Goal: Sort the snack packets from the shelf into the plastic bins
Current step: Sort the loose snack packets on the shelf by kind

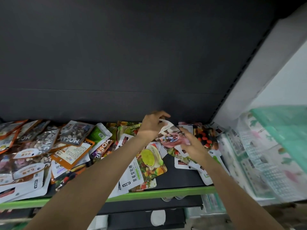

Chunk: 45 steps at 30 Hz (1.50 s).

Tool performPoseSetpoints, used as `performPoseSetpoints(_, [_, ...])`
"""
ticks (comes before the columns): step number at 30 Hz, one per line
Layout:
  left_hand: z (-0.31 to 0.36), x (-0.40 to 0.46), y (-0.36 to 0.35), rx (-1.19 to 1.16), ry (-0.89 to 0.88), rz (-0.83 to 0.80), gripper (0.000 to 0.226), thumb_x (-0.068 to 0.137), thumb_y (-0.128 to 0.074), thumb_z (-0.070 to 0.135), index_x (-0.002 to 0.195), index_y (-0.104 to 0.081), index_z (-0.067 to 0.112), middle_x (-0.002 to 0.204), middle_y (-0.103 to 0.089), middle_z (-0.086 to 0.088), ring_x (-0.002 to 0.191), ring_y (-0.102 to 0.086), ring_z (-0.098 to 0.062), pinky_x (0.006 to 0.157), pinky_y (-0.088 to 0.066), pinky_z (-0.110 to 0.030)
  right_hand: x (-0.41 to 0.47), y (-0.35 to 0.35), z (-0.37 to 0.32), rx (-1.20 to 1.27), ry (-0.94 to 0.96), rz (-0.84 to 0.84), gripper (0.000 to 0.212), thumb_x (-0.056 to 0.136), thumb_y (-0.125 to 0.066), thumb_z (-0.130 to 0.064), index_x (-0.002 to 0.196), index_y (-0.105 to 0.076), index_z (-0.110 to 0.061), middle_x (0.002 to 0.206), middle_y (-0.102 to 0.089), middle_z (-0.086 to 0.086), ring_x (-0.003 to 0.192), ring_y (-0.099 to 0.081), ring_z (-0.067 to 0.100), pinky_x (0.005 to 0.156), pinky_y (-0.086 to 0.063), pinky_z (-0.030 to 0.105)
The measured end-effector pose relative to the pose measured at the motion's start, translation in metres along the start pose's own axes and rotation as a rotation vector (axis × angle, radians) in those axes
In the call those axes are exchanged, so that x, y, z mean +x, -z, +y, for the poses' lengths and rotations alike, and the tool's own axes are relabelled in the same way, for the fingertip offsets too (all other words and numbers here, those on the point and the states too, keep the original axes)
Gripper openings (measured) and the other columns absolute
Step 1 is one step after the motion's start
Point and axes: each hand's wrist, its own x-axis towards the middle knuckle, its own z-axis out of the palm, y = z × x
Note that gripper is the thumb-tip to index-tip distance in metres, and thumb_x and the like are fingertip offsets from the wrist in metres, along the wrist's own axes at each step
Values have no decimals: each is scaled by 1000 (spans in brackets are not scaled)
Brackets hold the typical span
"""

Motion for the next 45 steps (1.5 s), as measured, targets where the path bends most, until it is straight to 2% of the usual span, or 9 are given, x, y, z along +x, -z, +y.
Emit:
performPoseSetpoints(4, [3,6,-5,-100,26,-5,36,85,-64,5,120,-61,15,94,-61,1,95,-60,-15,85,-43,-15,12,1,3,-272,-22,200,33,90,-57,-11,122,-60,-16,99,-70,5,94,-66,23,80,-53,34])
performPoseSetpoints(7, [-17,-4,-3,107,59,-110,69,83,-69,18,143,-35,22,134,-49,-2,129,-41,-23,103,-34,-27,11,5,6,-381,-132,445,23,91,-48,-5,105,-67,-7,100,-70,16,93,-65,33,74,-48,30])
performPoseSetpoints(11, [-59,-48,14,500,88,-492,100,73,-75,50,150,-16,24,153,-26,-3,140,-25,-24,111,-27,-36,6,8,15,-503,-194,569,38,92,-48,-2,129,-51,-9,125,-55,19,113,-54,36,90,-44,40])
performPoseSetpoints(15, [-94,-78,22,751,93,-712,118,66,-66,70,150,6,31,157,20,4,144,20,-19,117,7,-44,10,-11,20,-886,113,468,61,83,-63,-4,140,-44,-17,147,-37,16,138,-29,38,113,-29,49])
performPoseSetpoints(19, [-89,-70,19,766,76,-551,100,76,-63,62,151,-9,26,159,-4,1,146,-1,-20,117,-5,-41,12,-23,28,-1004,79,-3,52,99,-30,-47,149,-18,-37,158,-13,-6,146,-5,13,118,-3,41])
performPoseSetpoints(28, [-73,-42,20,596,189,-317,47,89,-61,34,133,-45,28,135,-45,-5,127,-39,-26,108,-31,-43,15,2,32,-944,-165,168,58,100,-27,-45,152,-14,-22,160,-8,5,147,-2,23,119,-6,47])
performPoseSetpoints(34, [-30,-14,17,379,-95,-232,27,96,-51,19,121,-57,25,118,-54,0,112,-51,-20,93,-31,-30,17,-14,0,33,93,76,57,85,-70,-18,135,-43,-27,118,-53,-19,114,-52,2,95,-41,19])
performPoseSetpoints(39, [-33,-10,15,490,-55,-25,55,91,-58,28,141,-35,33,143,-38,5,131,-32,-20,103,-26,-34,26,-3,-2,-45,-25,474,13,87,-65,-8,96,-56,-11,84,-65,8,78,-62,28,60,-45,28])
performPoseSetpoints(45, [-86,-44,15,686,176,-545,107,73,-71,54,151,-4,25,159,-7,1,145,-10,-21,117,-14,-43,16,6,16,-812,-40,583,75,76,-60,8,141,-39,-21,149,-30,16,136,-28,36,107,-34,48])
